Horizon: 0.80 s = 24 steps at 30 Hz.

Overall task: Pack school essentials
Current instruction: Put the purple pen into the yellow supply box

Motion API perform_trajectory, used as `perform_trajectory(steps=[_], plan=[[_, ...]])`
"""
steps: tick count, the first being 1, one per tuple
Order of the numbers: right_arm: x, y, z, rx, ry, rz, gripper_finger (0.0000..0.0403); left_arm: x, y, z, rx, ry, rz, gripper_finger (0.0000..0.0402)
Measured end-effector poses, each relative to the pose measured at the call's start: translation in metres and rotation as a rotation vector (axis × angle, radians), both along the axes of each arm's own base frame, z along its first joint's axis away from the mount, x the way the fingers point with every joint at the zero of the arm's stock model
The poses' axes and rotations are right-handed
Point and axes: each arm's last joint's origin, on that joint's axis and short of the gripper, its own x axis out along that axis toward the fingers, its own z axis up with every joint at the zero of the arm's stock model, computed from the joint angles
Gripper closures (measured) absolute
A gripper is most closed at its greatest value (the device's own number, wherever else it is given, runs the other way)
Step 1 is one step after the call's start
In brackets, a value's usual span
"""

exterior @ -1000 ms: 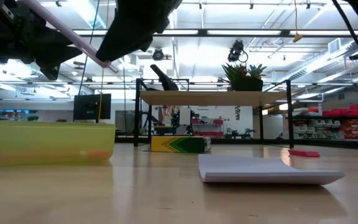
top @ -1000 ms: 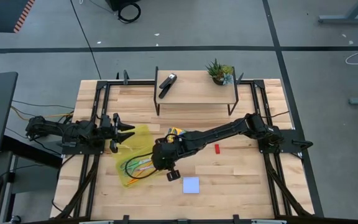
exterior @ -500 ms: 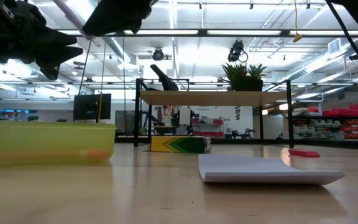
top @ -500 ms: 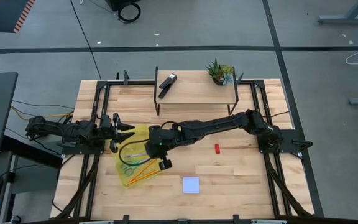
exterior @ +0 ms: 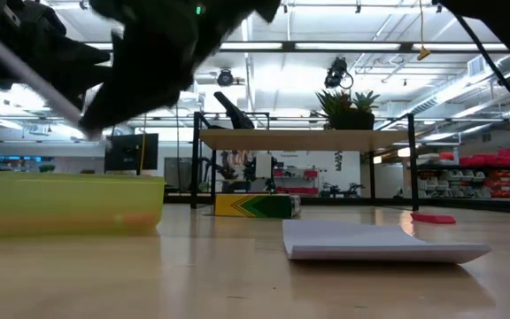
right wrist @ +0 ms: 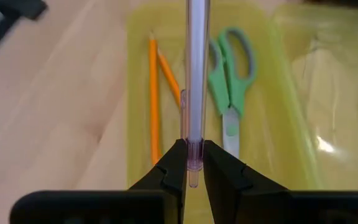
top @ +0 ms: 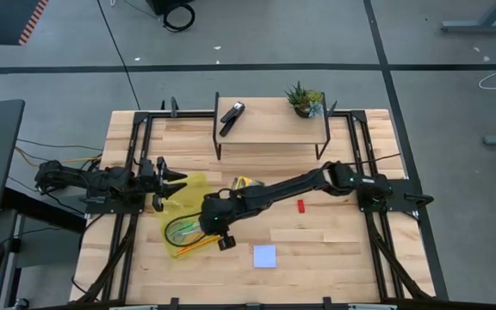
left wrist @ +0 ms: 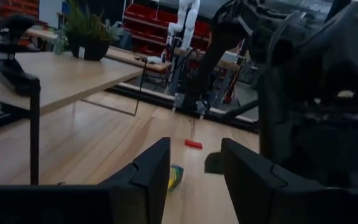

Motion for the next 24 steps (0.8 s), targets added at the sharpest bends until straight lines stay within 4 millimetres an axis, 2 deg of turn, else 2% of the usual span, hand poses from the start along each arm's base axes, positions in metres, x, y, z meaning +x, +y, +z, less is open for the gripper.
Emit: perform_trajectory(steps=[4, 20, 24], plan=[[0.001, 0.000, -0.021, -0.011, 0.063, -0.003, 0.0350, 0.000, 0.000, -0.001, 0.002, 0.011, 0.000, 0.0251], [-0.008, -0.006, -0.034, -0.027, 0.185, -0.022, 0.0349, 0.000, 0.000, -0.001, 0.002, 0.011, 0.000, 0.0249], [-0.010, -0.006, -0.038, -0.033, 0.195, -0.014, 0.0336, 0.000, 0.000, -0.001, 0.002, 0.011, 0.000, 0.0253]])
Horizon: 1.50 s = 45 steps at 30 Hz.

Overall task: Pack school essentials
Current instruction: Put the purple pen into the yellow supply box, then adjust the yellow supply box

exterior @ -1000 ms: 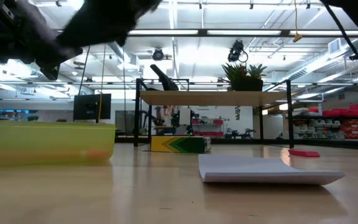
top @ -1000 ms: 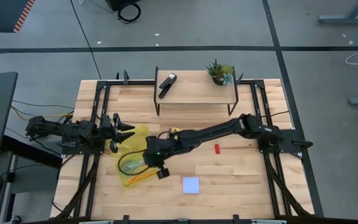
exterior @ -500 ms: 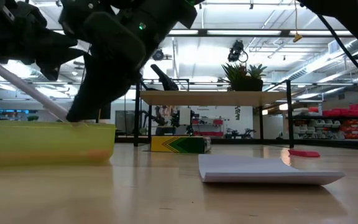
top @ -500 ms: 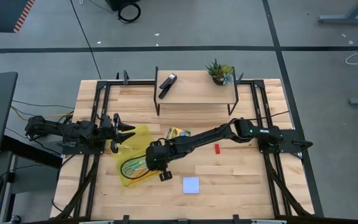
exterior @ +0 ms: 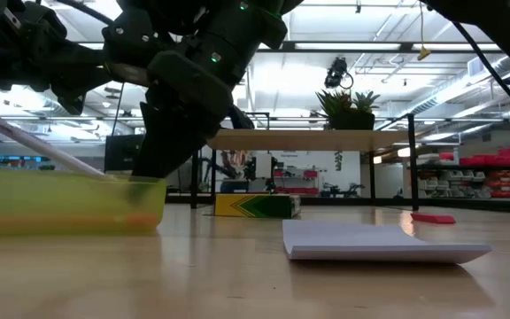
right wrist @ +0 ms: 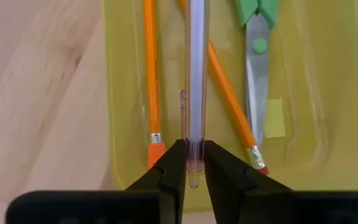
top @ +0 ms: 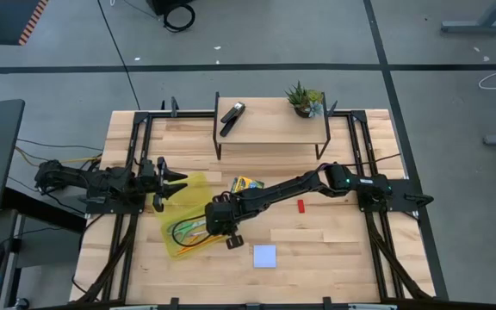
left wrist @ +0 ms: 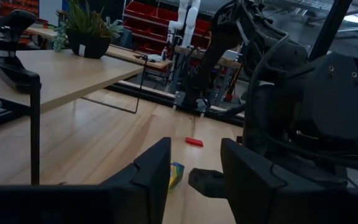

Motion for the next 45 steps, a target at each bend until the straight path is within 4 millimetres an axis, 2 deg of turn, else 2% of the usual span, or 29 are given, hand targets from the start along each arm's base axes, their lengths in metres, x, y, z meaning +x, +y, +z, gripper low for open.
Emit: perform_trajectory(steps=[10, 17, 21, 25, 30, 34, 37, 42, 45], plan=[[0.001, 0.000, 0.004, -0.018, -0.008, 0.001, 0.0282, 0.000, 0.000, 0.000, 0.000, 0.000, 0.000, 0.0252], [0.000, -0.002, 0.040, -0.070, -0.107, -0.012, 0.0276, 0.000, 0.000, 0.000, 0.001, 0.001, 0.000, 0.0251], [-0.011, -0.013, 0.058, -0.163, -0.064, -0.063, 0.0276, 0.000, 0.000, -0.001, 0.001, 0.006, 0.000, 0.0256], [-0.021, -0.029, 0.075, -0.166, -0.022, -0.133, 0.0276, 0.000, 0.000, -0.001, 0.001, 0.004, 0.000, 0.0257], [-0.036, -0.049, 0.064, -0.168, 0.106, -0.214, 0.0267, 0.000, 0.000, -0.001, 0.001, 0.005, 0.000, 0.0250], [-0.055, -0.053, 0.048, -0.194, 0.137, -0.267, 0.0250, 0.000, 0.000, -0.001, 0.001, 0.006, 0.000, 0.0249], [-0.073, -0.051, 0.041, -0.171, 0.061, -0.299, 0.0239, 0.000, 0.000, -0.001, 0.001, 0.006, 0.000, 0.0252], [-0.096, -0.037, 0.049, -0.052, -0.197, -0.344, 0.0233, 0.000, 0.000, -0.001, 0.001, 0.007, 0.000, 0.0257], [-0.105, -0.028, 0.050, -0.053, -0.238, -0.344, 0.0232, 0.000, 0.000, -0.001, 0.001, 0.007, 0.000, 0.0256]])
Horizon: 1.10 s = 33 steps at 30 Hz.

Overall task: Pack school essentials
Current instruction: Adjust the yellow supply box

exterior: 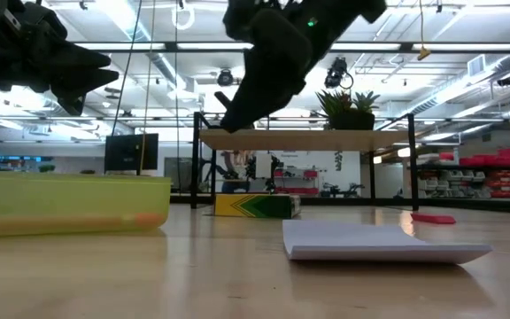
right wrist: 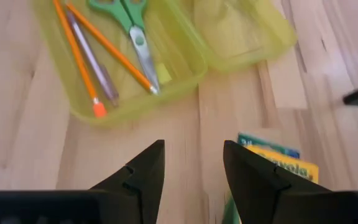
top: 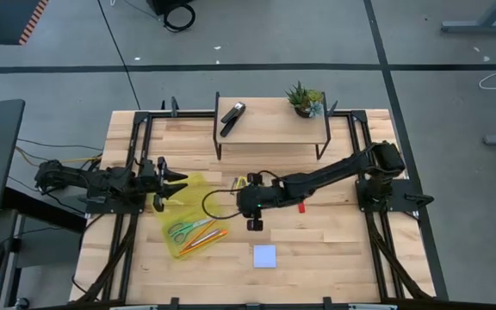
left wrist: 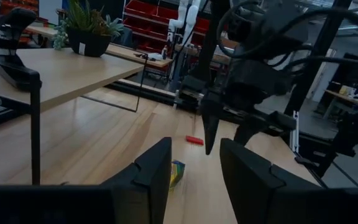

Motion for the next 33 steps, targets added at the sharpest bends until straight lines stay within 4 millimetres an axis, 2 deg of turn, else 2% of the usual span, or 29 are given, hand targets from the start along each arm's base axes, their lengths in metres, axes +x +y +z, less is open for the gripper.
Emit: perform_trajectory(steps=[4, 9, 11, 16, 20, 23, 26, 33], plan=[[0.001, 0.008, -0.001, -0.004, -0.029, -0.029, 0.0232, 0.000, 0.000, 0.000, 0.000, 0.000, 0.000, 0.0250], [0.014, 0.011, -0.004, 0.082, -0.151, -0.078, 0.0232, 0.000, 0.000, 0.000, -0.001, -0.003, 0.000, 0.0250], [0.020, 0.011, -0.012, 0.093, -0.163, -0.087, 0.0232, 0.000, 0.000, 0.001, -0.002, -0.006, 0.000, 0.0252], [0.053, 0.022, -0.028, 0.080, -0.144, -0.027, 0.0232, 0.001, 0.000, -0.001, 0.003, 0.013, 0.000, 0.0254], [0.080, 0.031, -0.022, -0.001, -0.109, 0.058, 0.0232, 0.002, -0.001, -0.002, 0.006, 0.028, -0.001, 0.0249], [0.095, 0.026, -0.013, -0.066, -0.089, 0.105, 0.0232, 0.003, -0.001, -0.002, 0.006, 0.028, 0.000, 0.0249], [0.104, 0.013, -0.009, -0.130, -0.063, 0.142, 0.0232, 0.003, -0.001, -0.002, 0.005, 0.027, 0.000, 0.0253], [0.111, -0.029, -0.023, -0.120, -0.065, 0.188, 0.0232, 0.003, -0.001, -0.003, 0.007, 0.040, 0.000, 0.0255]])
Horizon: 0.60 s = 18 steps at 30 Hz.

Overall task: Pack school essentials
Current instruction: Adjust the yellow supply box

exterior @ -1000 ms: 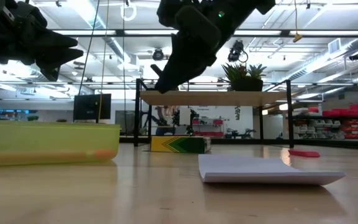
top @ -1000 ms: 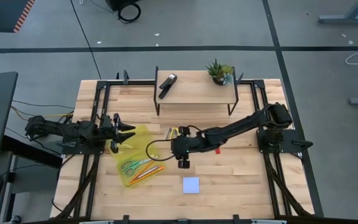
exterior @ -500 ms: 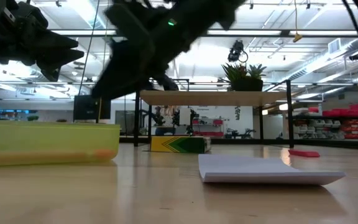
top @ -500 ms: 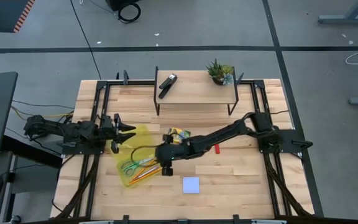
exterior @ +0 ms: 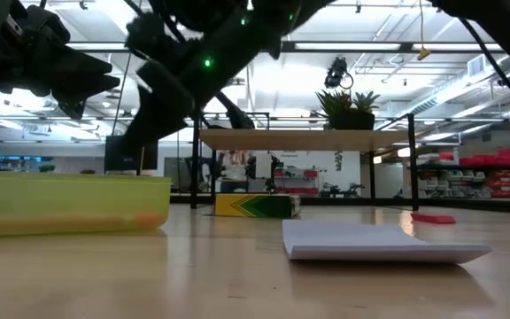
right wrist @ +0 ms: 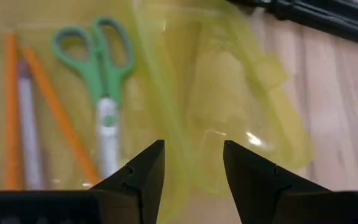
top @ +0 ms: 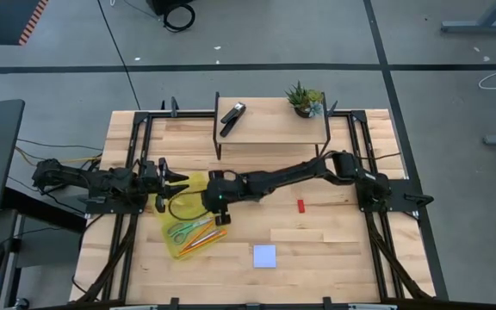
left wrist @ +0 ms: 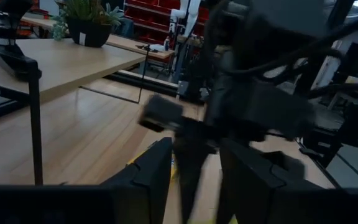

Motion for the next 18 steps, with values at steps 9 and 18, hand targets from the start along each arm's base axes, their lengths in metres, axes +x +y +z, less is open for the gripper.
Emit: perform_trajectory(steps=[9, 18], plan=[[0.000, -0.012, -0.013, 0.047, -0.062, 0.096, 0.0232, 0.000, 0.000, 0.000, 0.000, 0.000, 0.000, 0.0252], [-0.009, -0.021, -0.036, 0.094, -0.020, 0.044, 0.0232, 0.000, 0.000, 0.000, 0.000, 0.000, 0.000, 0.0255]])
